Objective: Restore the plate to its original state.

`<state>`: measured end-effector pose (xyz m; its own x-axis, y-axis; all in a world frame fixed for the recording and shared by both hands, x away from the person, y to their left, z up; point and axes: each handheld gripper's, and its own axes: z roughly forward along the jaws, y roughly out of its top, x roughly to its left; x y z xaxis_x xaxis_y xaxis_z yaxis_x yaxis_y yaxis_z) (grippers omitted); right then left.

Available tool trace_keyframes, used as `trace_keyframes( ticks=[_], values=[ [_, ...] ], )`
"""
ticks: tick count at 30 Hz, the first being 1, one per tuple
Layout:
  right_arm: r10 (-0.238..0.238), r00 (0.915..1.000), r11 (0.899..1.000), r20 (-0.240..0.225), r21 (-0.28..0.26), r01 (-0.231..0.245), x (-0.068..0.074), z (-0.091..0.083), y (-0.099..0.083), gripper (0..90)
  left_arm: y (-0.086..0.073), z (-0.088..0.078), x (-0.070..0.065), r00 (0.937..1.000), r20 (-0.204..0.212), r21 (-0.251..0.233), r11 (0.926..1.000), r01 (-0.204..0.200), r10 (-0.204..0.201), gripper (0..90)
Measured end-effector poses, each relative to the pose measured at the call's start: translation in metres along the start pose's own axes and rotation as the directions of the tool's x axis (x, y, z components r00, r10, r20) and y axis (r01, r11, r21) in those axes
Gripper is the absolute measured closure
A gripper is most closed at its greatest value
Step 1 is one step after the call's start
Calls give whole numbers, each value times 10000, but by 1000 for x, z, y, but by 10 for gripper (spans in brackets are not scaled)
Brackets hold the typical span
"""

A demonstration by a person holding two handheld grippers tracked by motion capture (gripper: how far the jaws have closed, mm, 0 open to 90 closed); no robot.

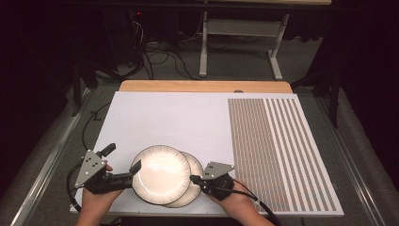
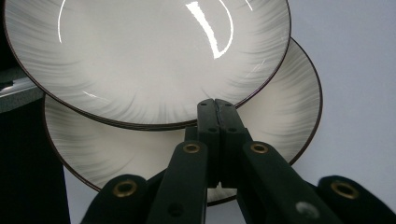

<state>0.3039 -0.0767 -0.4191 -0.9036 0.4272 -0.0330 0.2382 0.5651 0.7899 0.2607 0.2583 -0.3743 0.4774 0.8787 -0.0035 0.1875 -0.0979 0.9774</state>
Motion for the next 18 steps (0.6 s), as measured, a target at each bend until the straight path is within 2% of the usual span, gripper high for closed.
trace_keyframes(
  ticks=[2, 10, 18],
  values=[
    [-32, 10000, 10000, 18, 7, 32, 0, 0, 0, 900, 0, -1, -1, 9998, -7, -90, 9997, 208, -208, 2],
    [-56, 10000, 10000, 26, -10, 56, 0, 0, 0, 900, 2, 1, -7, 9995, 165, -57, 9996, 265, -264, 2],
    [-67, 10000, 10000, -5, 1, 67, 0, 0, 1, 900, 1, 0, -4, 9994, 125, -19, 9994, 333, -333, 2]
  ],
)
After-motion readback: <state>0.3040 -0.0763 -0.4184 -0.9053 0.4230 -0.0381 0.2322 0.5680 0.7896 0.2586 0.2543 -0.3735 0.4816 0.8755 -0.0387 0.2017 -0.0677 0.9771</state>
